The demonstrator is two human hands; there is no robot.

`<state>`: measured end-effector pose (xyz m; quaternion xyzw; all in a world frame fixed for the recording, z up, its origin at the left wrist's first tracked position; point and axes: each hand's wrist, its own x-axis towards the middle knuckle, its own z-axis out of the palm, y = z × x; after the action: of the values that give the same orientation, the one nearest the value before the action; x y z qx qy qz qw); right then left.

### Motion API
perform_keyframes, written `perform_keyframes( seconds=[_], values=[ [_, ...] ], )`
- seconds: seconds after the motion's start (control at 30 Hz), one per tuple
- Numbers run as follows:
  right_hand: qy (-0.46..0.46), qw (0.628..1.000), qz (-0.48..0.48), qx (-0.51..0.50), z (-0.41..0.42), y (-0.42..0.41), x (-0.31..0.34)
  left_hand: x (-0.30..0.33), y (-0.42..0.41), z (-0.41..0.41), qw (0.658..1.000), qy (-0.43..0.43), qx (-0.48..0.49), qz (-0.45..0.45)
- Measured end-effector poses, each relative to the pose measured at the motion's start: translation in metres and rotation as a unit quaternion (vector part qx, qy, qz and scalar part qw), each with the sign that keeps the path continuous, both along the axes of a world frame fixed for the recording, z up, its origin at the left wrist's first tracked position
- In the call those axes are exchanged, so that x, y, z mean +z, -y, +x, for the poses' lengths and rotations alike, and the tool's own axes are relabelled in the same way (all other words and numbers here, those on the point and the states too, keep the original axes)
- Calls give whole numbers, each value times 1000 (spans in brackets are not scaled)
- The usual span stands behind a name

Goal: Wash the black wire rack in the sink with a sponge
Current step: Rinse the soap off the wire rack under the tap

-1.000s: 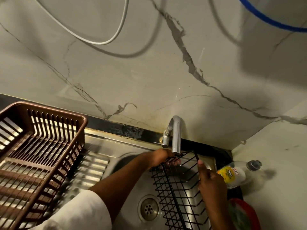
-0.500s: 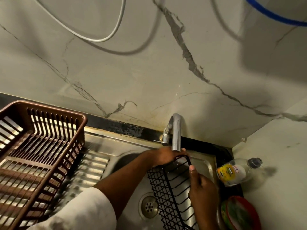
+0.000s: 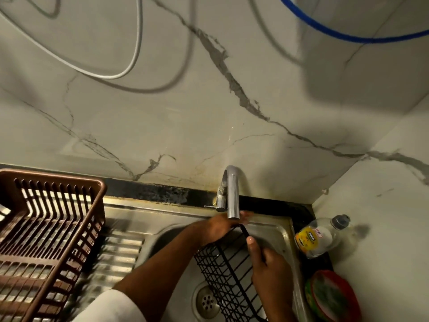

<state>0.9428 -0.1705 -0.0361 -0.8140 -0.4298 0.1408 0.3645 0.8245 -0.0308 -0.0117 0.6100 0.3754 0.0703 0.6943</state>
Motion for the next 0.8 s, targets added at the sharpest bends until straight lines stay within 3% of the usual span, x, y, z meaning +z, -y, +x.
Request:
perform_keyframes(
  seconds=[0.17,0.4,0.47,0.53,0.63,0.73,0.8],
  values=[
    [-23,1000,17,-5,3,1,0,-18,-9,-2,999,-9,17,-42],
    [-51,999,6,9,-2,-8,-3,5,-7,8,997,41,-47,56],
    [-89,996,30,4,0,-5,-1,-11,-16,-5,998,-10,-31,55],
    [-108,993,43,4,4,1,-4,-31,-21,-22,998,-58,1,25],
    [-130,991,38,-3,8,6,-15,-48,-21,-28,995,-57,60,-61],
    [-181,982,56,-25,11,0,-14,-34,-13,-9,994,-45,89,-31],
    [-179,982,59,-6,12,-4,-12,-9,-7,3,998,-40,41,18]
  ],
)
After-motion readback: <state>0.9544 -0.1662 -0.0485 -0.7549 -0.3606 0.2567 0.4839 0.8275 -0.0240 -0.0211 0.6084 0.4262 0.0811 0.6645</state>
